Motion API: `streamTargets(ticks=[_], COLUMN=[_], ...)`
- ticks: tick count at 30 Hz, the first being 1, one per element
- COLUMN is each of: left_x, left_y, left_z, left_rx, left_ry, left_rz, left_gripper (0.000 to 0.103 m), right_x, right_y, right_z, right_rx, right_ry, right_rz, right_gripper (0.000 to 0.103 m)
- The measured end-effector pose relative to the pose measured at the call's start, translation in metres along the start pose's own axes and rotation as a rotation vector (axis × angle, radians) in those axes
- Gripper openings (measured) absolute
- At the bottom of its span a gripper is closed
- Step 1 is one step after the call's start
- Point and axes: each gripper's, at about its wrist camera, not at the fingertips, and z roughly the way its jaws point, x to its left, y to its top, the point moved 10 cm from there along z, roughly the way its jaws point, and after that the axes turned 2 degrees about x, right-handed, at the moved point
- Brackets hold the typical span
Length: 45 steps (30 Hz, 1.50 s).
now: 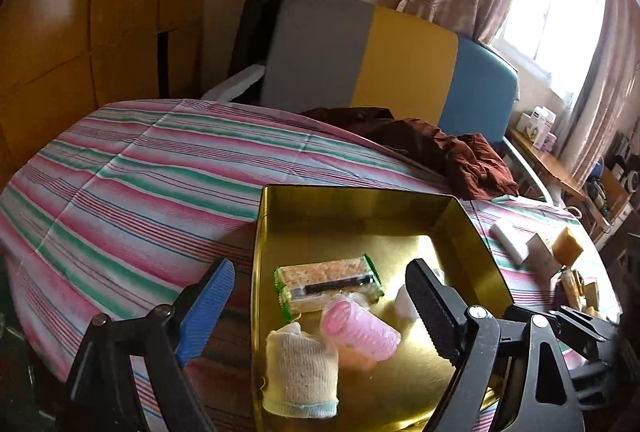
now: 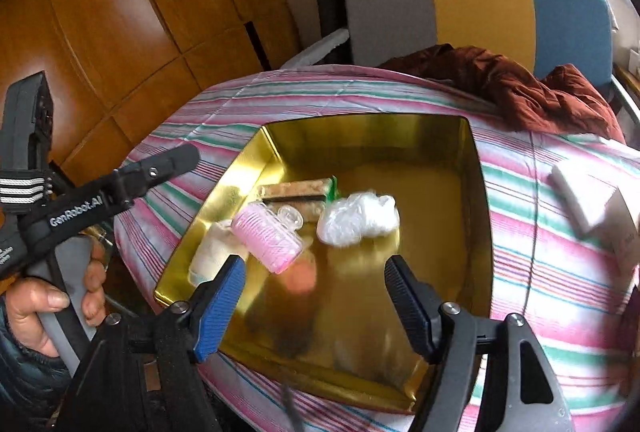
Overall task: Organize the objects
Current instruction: 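Place the pink clip and the wrapped bundle into the gold tray, then grasp the yellow sponge with the right gripper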
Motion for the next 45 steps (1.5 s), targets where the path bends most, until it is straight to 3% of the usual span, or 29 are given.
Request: streamTargets(ticks=[9,23,34,45], left_x=[-0.018,-0.057,-0.086,-0.118], left_y=[-0.014,-0.030,-0.044,-0.047], left_z=[-0.006,-0.001,0.011,0.018], left_rx=[-0.008,0.034,0.089,0.113], left_ry=[0.037,-0.016,-0.071,-0.122], left_rz=[0.081,0.185,0.238,0.297], left_gripper=[0.094,0.095,0.096,0.096], right_x=[-0.027,-0.095,-0.177,-0.251], right_y=[-0.003,-0.024,-0.054,-0.069], right_z=[-0.011,-0.040,-0.087,-0.154], right_rx=[-0.020,-0.029,-0.059,-0.172], right_ry=[-0.100,-0.211,-0.307,-0.380], right_rz=[0.057,0.187,0.395,0.617], right_gripper=[0.073,0.073,0.073,0.073])
